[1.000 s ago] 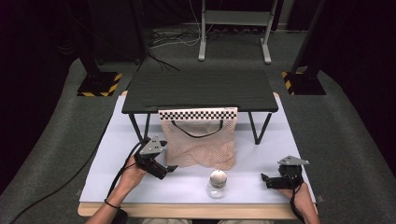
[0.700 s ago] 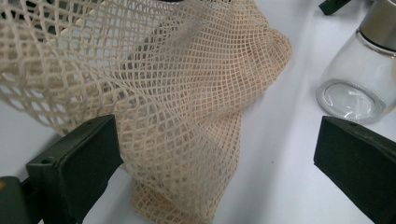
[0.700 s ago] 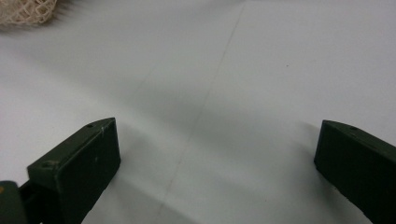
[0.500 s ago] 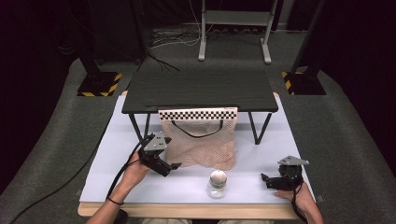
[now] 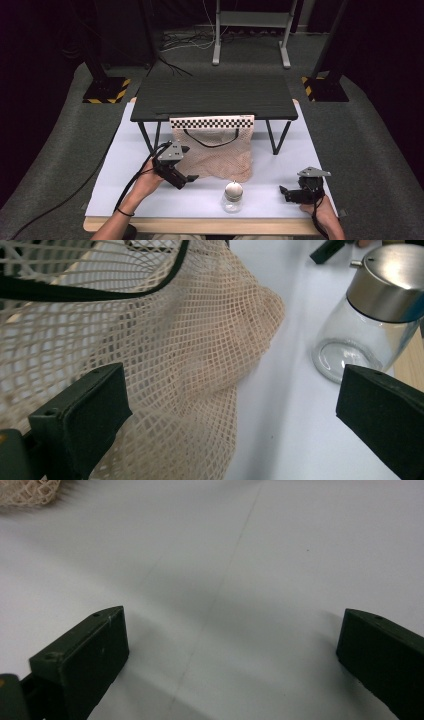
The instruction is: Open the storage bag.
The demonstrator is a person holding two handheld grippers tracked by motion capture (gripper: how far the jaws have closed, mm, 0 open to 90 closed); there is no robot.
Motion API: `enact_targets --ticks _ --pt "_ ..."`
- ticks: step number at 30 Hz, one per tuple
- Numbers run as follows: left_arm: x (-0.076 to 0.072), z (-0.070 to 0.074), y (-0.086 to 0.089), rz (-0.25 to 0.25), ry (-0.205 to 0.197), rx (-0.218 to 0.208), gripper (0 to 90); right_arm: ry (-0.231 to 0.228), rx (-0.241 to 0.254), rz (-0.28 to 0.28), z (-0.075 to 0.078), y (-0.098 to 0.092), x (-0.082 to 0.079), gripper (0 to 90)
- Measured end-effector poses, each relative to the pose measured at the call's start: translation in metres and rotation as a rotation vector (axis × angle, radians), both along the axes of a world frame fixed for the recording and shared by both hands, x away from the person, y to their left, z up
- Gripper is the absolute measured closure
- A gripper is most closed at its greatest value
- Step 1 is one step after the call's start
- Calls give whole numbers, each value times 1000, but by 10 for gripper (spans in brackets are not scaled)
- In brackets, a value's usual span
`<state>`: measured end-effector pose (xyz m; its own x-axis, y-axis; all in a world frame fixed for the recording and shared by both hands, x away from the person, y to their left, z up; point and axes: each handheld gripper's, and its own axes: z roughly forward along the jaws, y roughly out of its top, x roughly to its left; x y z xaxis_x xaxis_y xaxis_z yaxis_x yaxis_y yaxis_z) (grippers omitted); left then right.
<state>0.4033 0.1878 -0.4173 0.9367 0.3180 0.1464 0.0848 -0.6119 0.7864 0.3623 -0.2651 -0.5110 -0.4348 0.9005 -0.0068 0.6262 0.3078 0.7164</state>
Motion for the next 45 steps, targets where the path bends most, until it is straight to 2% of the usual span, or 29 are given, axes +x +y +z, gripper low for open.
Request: enact_targets --ticks 2,4,7,10,12,16,26,29,30,33,39,45 --pt "-1 2 -7 -25 -9 12 3 1 0 1 0 0 0 0" --pt "-2 3 -9 -33 -12 4 3 1 0 1 0 0 0 0" --pt "-1 6 -12 -45 -18 27 3 2 -1 5 0 0 0 0" --pt "0 12 -13 -60 -28 29 3 4 -3 11 0 -1 1 0" --pt "1 18 -14 -74 -32 47 3 4 -4 12 0 -1 1 0" --pt "1 24 -18 -91 -43 45 3 4 -3 12 0 -1 1 0" --pt "7 27 -29 -132 -46 49 3 5 -2 17 1 -1 1 0" --pt "9 30 -30 -139 -50 36 2 5 -2 17 1 -1 1 0" --pt "11 34 -31 -140 -66 32 3 6 -2 18 1 -1 1 0" --pt "13 39 -32 -145 -75 9 3 7 -2 19 1 -1 1 0" --pt "20 39 -35 -156 -61 1 3 7 -2 19 1 -2 1 0" --pt "28 29 -45 -191 -9 42 3 7 -2 19 1 -2 1 0"
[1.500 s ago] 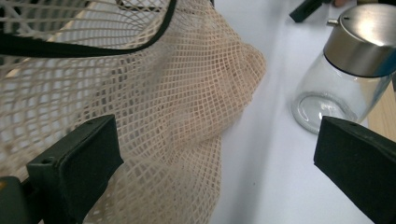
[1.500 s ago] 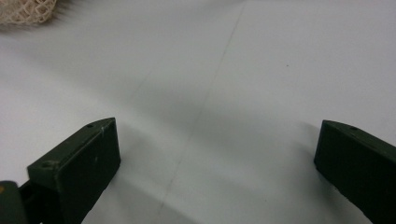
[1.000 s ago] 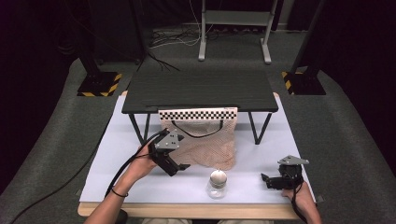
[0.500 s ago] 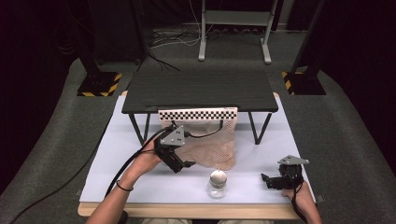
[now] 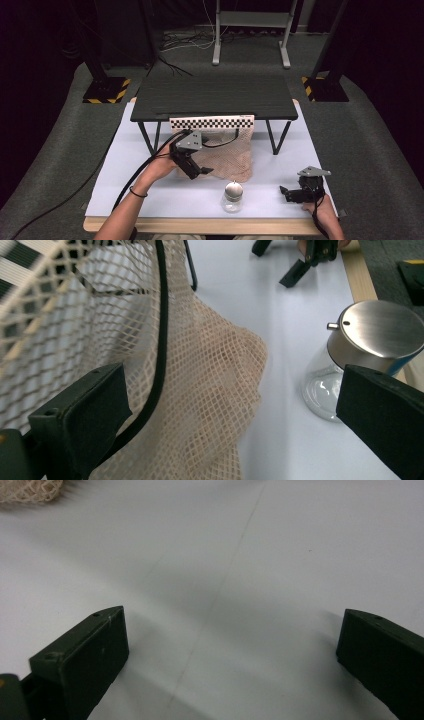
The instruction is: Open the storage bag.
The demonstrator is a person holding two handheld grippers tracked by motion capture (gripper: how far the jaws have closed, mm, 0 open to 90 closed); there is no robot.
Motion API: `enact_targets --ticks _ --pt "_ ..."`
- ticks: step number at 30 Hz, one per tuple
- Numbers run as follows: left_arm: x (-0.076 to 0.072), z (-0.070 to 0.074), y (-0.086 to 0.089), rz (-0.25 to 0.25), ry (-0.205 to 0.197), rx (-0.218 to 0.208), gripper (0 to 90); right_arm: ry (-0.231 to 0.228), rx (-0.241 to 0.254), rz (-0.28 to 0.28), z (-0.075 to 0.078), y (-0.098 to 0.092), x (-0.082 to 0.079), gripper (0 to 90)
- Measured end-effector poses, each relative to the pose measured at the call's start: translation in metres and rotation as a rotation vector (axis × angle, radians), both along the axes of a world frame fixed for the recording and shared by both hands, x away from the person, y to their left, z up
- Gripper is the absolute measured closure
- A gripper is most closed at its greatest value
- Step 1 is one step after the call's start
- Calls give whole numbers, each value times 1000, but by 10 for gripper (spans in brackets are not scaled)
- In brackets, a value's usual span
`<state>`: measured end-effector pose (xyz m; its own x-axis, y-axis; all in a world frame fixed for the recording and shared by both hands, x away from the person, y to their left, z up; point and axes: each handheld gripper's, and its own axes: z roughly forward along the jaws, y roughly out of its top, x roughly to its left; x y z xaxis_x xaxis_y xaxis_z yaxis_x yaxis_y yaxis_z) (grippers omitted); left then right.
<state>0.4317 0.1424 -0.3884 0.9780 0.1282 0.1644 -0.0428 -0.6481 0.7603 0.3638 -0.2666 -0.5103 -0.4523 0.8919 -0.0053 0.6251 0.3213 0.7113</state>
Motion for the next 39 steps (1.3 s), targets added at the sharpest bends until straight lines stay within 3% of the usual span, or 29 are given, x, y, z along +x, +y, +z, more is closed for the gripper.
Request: enact_targets --ticks 3,11,20,29,39 --pt "5 -9 -6 1 17 33 2 0 0 0 0 0 0 0" --pt "12 -10 -6 20 19 13 2 0 0 1 0 0 0 0" --pt "18 -18 -7 30 44 38 1 0 -1 4 0 0 0 0" --pt "20 -20 -3 18 125 16 0 0 -2 5 0 0 0 0" --pt "9 -14 0 -33 215 7 0 -3 -8 6 0 0 0 0"
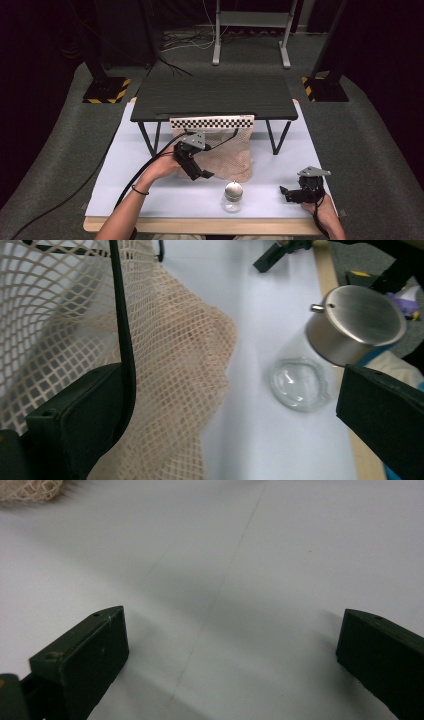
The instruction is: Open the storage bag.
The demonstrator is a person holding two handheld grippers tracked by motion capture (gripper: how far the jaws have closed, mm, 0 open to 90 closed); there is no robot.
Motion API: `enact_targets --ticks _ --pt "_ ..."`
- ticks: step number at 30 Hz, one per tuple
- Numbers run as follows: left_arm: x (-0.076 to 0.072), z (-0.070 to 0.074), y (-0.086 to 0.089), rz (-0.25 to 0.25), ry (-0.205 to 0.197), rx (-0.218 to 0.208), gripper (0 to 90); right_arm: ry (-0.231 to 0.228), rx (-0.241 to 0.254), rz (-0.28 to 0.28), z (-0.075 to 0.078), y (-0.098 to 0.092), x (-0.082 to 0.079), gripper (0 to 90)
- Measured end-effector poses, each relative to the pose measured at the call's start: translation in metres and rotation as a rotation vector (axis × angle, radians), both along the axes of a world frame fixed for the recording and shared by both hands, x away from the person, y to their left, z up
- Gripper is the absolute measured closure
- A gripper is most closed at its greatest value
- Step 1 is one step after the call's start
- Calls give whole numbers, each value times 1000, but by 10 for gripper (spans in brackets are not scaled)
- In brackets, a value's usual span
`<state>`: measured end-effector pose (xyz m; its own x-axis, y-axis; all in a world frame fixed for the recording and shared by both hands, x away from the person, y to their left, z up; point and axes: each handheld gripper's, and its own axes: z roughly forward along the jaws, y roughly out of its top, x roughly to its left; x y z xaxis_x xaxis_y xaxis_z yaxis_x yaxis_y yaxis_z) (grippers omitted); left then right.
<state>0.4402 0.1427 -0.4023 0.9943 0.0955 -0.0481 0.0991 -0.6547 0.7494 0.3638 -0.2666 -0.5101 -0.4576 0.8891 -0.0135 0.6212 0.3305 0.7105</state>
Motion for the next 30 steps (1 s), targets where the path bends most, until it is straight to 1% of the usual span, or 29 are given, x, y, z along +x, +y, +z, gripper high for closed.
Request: enact_targets --ticks 6,9,16,30 --pt "-5 7 3 -24 56 -23 0 0 -5 -1 0 1 0 0" --pt "-6 8 4 -35 69 -29 0 -2 -6 -3 0 1 0 0" --pt "-9 9 5 -48 61 -33 0 -2 -11 2 0 1 0 0" --pt "-11 9 4 -45 52 -35 0 3 -11 12 1 1 1 0"
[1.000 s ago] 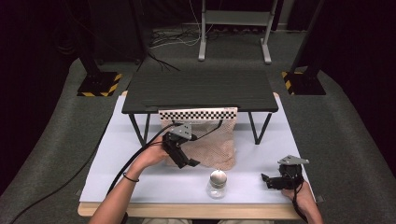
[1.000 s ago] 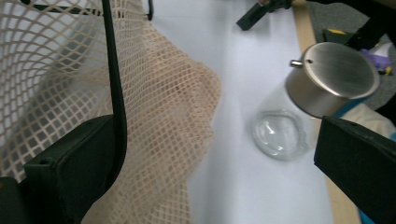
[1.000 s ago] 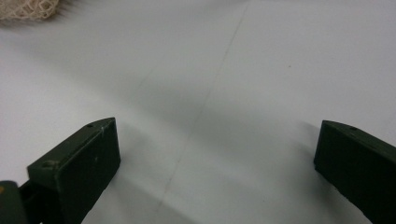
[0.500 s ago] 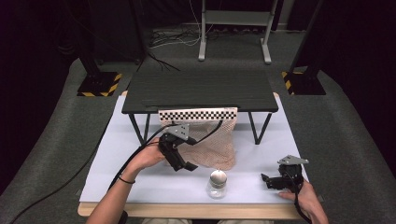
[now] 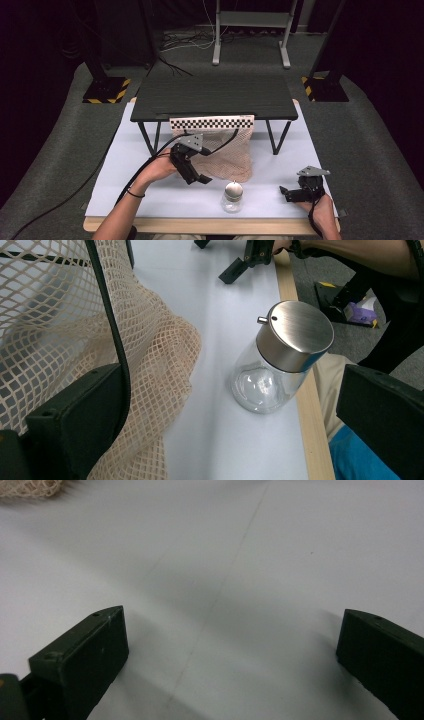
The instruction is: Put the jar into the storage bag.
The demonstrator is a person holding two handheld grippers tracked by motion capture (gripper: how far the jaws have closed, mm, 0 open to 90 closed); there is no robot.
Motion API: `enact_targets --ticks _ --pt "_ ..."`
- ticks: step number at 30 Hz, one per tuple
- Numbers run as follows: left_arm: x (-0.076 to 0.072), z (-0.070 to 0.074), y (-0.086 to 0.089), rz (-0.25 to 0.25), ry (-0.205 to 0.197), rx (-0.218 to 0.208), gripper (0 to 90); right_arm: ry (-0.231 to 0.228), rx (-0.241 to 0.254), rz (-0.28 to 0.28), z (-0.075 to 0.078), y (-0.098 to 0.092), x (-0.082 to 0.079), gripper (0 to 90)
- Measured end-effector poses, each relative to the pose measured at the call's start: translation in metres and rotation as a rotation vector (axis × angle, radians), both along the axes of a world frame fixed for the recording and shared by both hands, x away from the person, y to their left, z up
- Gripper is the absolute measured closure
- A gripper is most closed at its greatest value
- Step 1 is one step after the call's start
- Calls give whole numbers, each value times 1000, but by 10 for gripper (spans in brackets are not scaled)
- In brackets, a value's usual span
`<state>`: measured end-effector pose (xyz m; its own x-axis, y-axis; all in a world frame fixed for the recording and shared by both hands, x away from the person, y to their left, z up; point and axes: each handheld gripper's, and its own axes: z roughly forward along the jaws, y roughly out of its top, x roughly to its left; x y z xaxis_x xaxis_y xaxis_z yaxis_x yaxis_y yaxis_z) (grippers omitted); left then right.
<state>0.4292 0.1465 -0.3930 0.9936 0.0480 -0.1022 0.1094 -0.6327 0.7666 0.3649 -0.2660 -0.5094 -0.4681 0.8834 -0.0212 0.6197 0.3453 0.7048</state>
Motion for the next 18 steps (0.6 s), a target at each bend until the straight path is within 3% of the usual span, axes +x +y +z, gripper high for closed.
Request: enact_targets --ticks 13,18 --pt "-1 0 0 1 -8 -4 0 2 -3 4 1 0 1 0" --pt "-2 0 -1 -2 -4 -8 0 -18 -25 7 2 3 -2 0"
